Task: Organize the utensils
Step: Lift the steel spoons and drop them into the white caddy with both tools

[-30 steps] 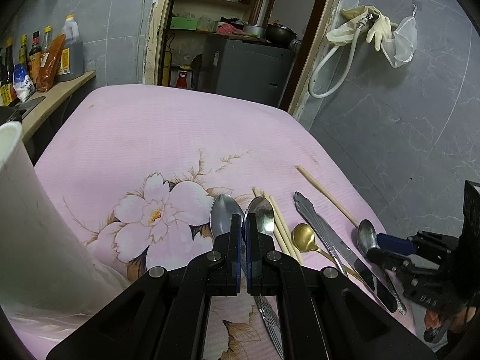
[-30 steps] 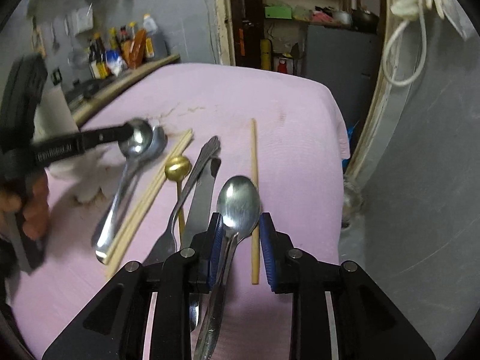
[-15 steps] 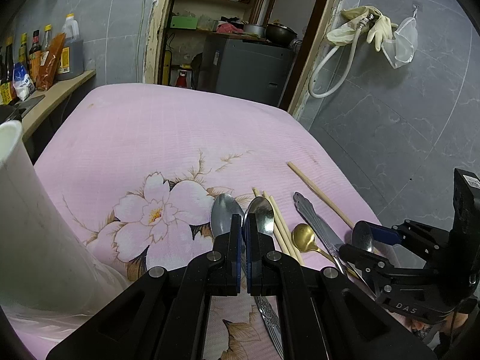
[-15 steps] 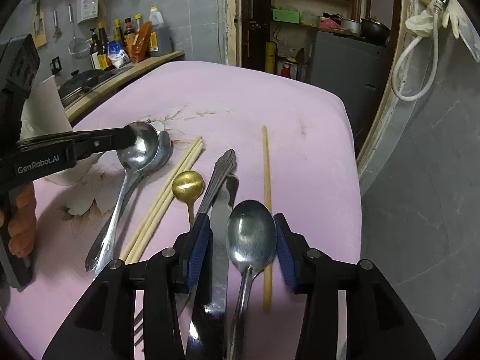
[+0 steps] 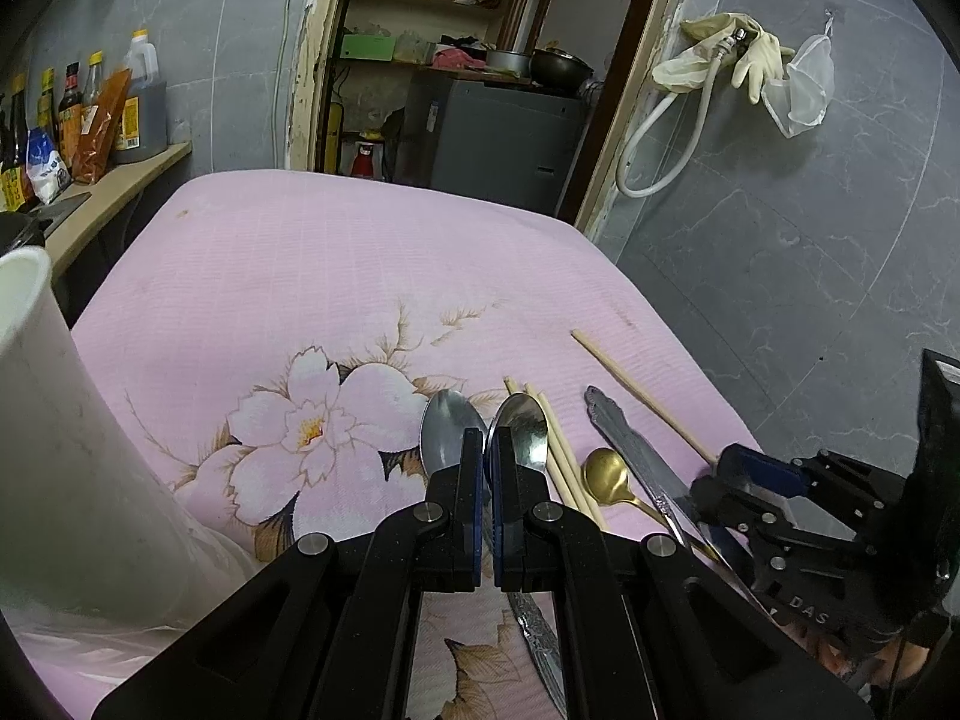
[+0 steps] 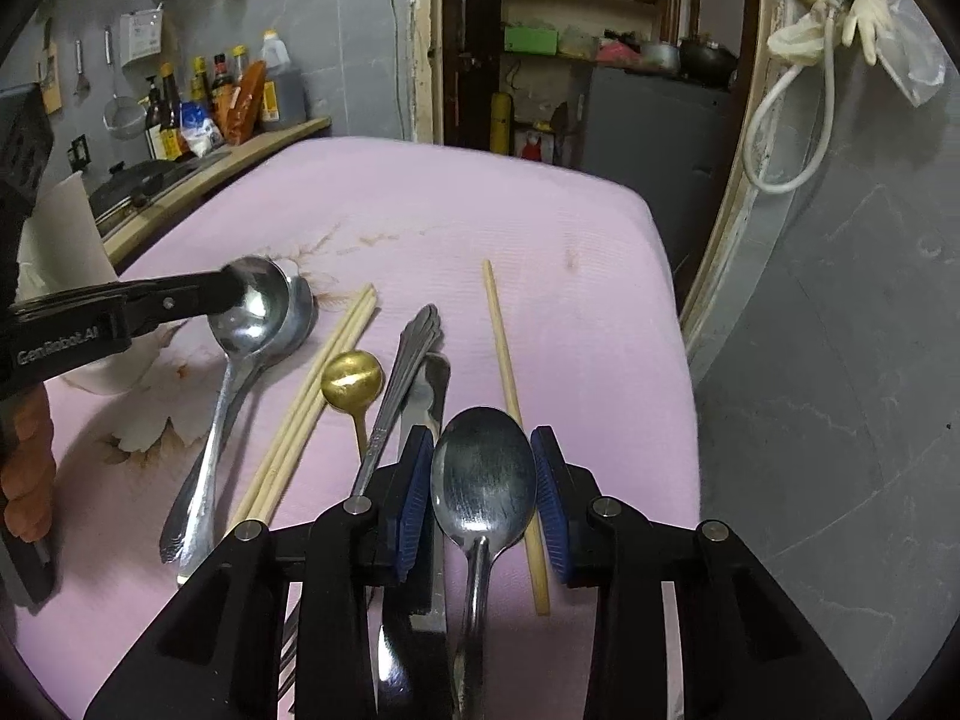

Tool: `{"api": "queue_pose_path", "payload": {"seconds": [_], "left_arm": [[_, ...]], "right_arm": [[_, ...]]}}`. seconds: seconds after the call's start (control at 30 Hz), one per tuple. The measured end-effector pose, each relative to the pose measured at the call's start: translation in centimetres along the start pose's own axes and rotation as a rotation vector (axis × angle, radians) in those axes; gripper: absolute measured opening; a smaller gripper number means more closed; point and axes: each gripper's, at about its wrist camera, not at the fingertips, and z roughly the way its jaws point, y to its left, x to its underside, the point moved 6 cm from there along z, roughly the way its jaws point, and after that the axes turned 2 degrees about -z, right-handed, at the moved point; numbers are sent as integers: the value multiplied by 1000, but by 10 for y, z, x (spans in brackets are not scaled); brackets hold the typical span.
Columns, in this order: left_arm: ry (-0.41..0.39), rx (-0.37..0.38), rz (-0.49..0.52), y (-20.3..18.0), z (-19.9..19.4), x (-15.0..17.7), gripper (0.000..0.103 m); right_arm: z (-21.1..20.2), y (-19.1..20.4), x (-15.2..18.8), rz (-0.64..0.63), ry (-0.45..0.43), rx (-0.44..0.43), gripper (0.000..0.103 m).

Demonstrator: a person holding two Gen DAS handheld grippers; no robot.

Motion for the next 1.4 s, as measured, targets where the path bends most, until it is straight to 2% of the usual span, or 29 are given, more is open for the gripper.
{"api": "queue_pose_path", "payload": {"seconds": [0.1,0.2,0.47,0.67,0.87,1.0,1.13,1.4], "left_arm": [[-28,0,8,-1,-4,-1,0],[-99,-22,39,-6,-16,-4,0],[-365,-115,112,-20,-64,-11,0],[-563,-236,194,-37,-99,-2,0],[-609,-283,155,-27,-126,6,0],[-622,-322,139,-14,-154,2,0],[-650,-381,125,4,-183,-6,0],[-710,-497,71,54,-235,-25,0]], "right_arm": [[-16,2,-5,-10,-74,26,31],[-29,5,-6,-5,-140,25,31],[-65,9,-9,29,-330,49,31],[-89,14,-13,44,-444,39,30],[-106,15,-20,74,-506,-4,31],[-119,22,-37,66,-551,-54,31],[-130,40,-64,48,-610,-117,31],[-144,84,-120,26,-742,-138,31]]}}
